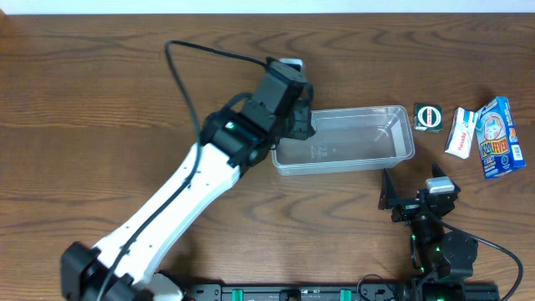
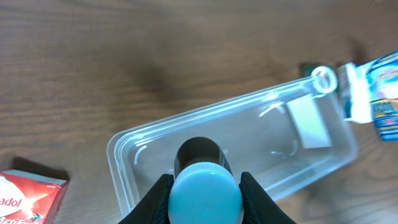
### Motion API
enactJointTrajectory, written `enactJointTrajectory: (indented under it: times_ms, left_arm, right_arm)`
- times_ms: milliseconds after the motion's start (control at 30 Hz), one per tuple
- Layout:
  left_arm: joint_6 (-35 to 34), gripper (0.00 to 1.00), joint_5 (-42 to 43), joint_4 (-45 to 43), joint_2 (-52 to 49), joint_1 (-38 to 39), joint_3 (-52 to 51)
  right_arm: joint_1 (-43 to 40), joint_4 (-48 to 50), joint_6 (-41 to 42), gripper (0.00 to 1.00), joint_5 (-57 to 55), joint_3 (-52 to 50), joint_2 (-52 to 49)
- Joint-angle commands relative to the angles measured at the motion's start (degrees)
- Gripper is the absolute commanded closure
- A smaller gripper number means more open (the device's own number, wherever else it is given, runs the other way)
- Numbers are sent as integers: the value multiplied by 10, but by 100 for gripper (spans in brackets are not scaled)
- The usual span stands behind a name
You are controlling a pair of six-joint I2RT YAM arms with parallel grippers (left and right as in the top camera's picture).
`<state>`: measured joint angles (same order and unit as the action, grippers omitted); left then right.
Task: Pack container
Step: 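Lift the bottle with the left gripper and carry it over the container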
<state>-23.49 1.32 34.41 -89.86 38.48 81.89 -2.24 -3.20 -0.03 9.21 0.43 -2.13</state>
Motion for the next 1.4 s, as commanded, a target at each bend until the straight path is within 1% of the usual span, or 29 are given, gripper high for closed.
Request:
enactJointTrajectory:
  times_ms: [0,133,233,400,500,600,700,833,900,1367]
  left_arm:
    - [32,73,-19,-6,-9,1,18]
    - [69,73,-45,-6,-11,2,17]
    - [85,73,-48,-6,-11,2,17]
    - [88,73,-50,-4,-12,2,16]
    - [69,73,-61,-4,-18,6,16]
    - [47,73,-91,-3,-26,16,16]
    - [34,73,-126,-2,-37,29,16]
    - [-5,73,-188,5,-52,48,16]
    - [-21,73,-205,10,-57,53,16]
    - [-24,73,-209,35,-89,53,8]
  right_arm:
    - [-8,-2,0,1,3,-1,1]
    - [-8,-2,0,1,2,-1,1]
    - [-8,-2,0,1,2,-1,1]
    - [-8,-2,0,1,2,-1,1]
    - [-8,-2,0,1,3,-1,1]
    - [-8,-2,0,1,2,-1,1]
    - [-8,-2,0,1,3,-1,1]
    - [-8,-2,0,1,2,-1,1]
    - [-8,-2,0,1,3,-1,1]
    - [-8,-2,0,1,2,-1,1]
